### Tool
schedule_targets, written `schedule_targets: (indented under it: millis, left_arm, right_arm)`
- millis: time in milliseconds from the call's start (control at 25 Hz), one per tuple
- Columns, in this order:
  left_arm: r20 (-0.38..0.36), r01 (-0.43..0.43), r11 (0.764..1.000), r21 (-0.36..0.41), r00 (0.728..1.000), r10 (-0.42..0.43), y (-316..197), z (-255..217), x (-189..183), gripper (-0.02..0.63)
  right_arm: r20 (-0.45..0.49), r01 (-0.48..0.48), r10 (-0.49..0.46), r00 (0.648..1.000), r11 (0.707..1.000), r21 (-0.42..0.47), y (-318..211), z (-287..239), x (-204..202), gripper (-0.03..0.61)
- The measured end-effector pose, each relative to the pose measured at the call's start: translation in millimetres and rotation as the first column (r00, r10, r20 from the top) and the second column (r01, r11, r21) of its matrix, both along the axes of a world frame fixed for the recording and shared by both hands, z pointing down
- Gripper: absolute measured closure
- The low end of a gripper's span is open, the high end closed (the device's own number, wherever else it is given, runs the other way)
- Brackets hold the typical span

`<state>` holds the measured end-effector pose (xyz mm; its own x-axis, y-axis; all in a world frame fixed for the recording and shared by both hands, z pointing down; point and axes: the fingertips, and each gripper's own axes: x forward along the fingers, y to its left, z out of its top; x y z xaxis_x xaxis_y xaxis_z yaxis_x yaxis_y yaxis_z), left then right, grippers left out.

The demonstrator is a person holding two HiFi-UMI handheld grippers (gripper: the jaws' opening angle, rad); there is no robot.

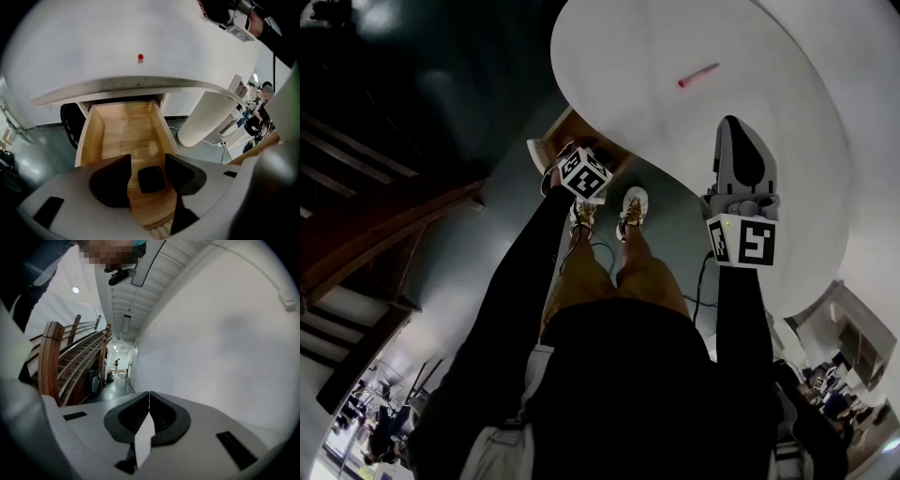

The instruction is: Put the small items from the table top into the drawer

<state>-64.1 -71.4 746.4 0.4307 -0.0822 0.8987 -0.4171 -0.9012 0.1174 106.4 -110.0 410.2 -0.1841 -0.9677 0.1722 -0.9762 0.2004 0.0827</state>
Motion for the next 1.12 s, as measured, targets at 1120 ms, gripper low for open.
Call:
schedule_targets:
  millis: [1120]
  left_arm:
    - [-0.268, 0.266, 0.928, 0.260, 0.943, -0.196, -31, -154, -16, 0.371]
  right_arm:
    - [0.015, 0.002, -0.004, 1.000, 0.992, 0.126, 0, -55, -6, 0.551]
